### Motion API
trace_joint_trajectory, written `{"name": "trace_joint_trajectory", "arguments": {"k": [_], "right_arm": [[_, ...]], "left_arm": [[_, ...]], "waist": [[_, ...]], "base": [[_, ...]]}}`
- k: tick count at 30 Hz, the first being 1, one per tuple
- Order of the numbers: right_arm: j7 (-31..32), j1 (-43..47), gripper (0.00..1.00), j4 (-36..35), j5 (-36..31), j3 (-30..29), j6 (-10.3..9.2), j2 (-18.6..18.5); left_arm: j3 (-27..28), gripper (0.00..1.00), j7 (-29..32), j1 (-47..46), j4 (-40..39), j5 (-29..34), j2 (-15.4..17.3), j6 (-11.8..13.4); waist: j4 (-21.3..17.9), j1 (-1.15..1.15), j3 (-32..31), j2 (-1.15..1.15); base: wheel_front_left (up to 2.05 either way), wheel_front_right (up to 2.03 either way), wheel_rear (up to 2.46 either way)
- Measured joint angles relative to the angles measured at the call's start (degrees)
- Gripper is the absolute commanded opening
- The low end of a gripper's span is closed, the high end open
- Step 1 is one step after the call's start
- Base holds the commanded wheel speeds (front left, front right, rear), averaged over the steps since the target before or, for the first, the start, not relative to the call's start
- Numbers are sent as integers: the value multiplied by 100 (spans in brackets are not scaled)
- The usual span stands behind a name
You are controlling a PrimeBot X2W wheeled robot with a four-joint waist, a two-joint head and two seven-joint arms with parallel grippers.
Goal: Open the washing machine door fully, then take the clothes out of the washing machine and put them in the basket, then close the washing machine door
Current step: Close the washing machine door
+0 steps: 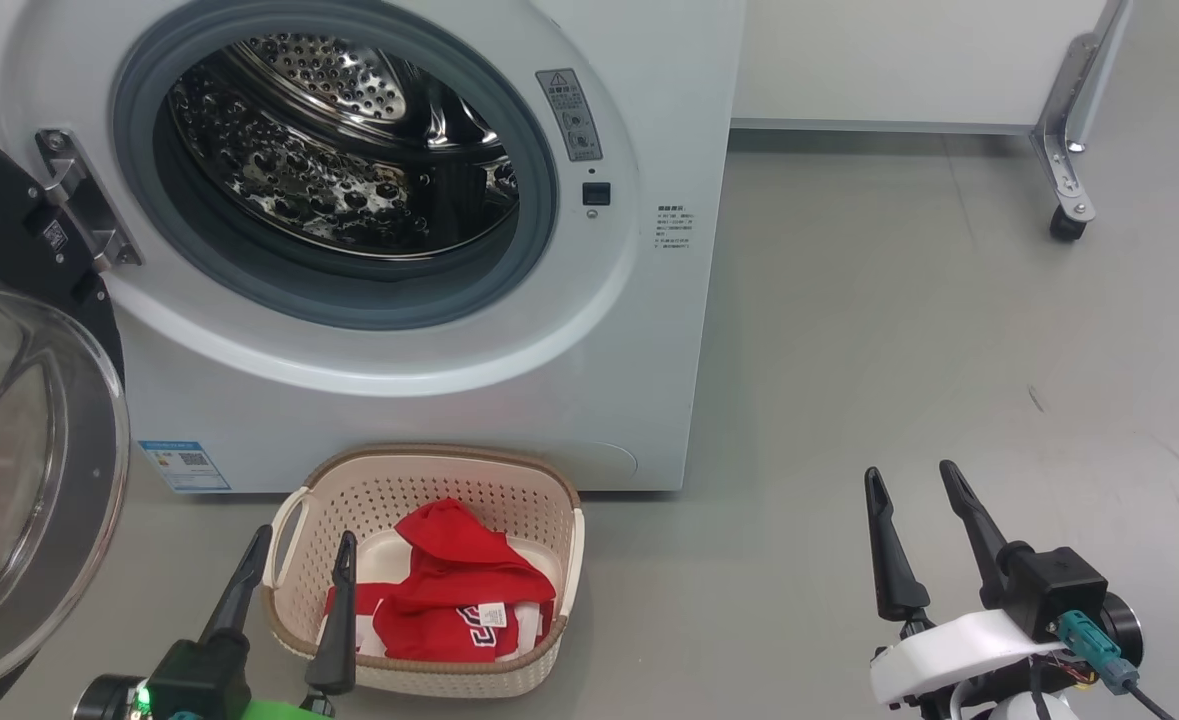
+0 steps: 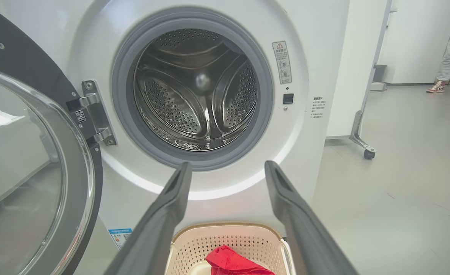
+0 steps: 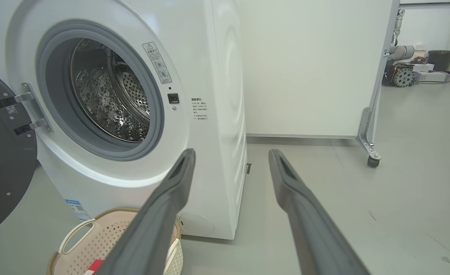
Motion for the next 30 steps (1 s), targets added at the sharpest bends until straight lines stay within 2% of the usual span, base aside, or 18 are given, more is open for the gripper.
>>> {"name": "trace_joint_trajectory", "arguments": {"k": [16, 30], "right_arm": [[0, 0, 100, 31, 0, 42, 0, 0], [0, 0, 100, 36, 3, 44, 0, 0]], "left_arm": [[-26, 100, 0, 1, -54, 12, 0, 0], [-48, 100, 0, 3, -56, 59, 0, 1]], "waist": [[22, 0, -17, 0], [31, 0, 7, 0]], "base": [[-149, 149, 0], [-96, 96, 0]]}}
